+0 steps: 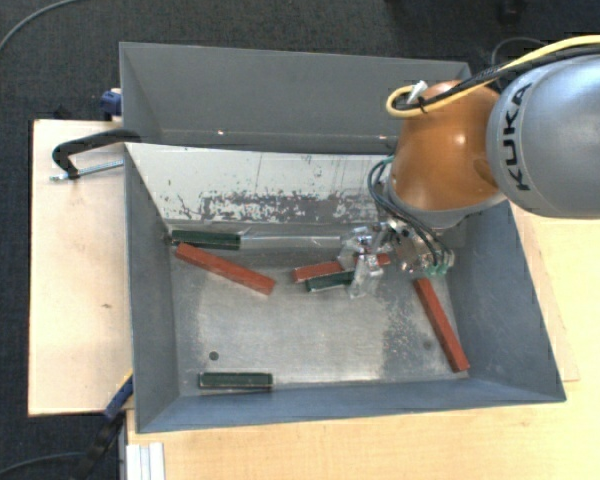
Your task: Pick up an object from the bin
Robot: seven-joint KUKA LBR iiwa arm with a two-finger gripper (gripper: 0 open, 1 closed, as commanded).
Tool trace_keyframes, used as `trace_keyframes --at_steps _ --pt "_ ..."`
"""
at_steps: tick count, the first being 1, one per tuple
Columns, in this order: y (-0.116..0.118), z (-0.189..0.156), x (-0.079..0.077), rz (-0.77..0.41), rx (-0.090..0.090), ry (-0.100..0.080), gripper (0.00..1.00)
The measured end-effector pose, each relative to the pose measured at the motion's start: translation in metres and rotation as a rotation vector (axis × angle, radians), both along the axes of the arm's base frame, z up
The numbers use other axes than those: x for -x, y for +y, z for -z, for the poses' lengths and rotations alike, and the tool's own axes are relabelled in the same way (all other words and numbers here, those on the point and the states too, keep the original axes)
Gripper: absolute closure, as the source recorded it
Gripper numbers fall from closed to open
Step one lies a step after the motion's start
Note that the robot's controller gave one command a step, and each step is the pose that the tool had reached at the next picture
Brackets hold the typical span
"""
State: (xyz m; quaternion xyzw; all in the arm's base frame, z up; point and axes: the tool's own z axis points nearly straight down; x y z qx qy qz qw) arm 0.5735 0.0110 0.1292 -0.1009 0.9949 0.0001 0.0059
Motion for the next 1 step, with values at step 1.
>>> trace_keyframes --at_steps 1 --pt "0.0008 -0.0288 -0.0021 0.000 0.000 0.002 1.00"
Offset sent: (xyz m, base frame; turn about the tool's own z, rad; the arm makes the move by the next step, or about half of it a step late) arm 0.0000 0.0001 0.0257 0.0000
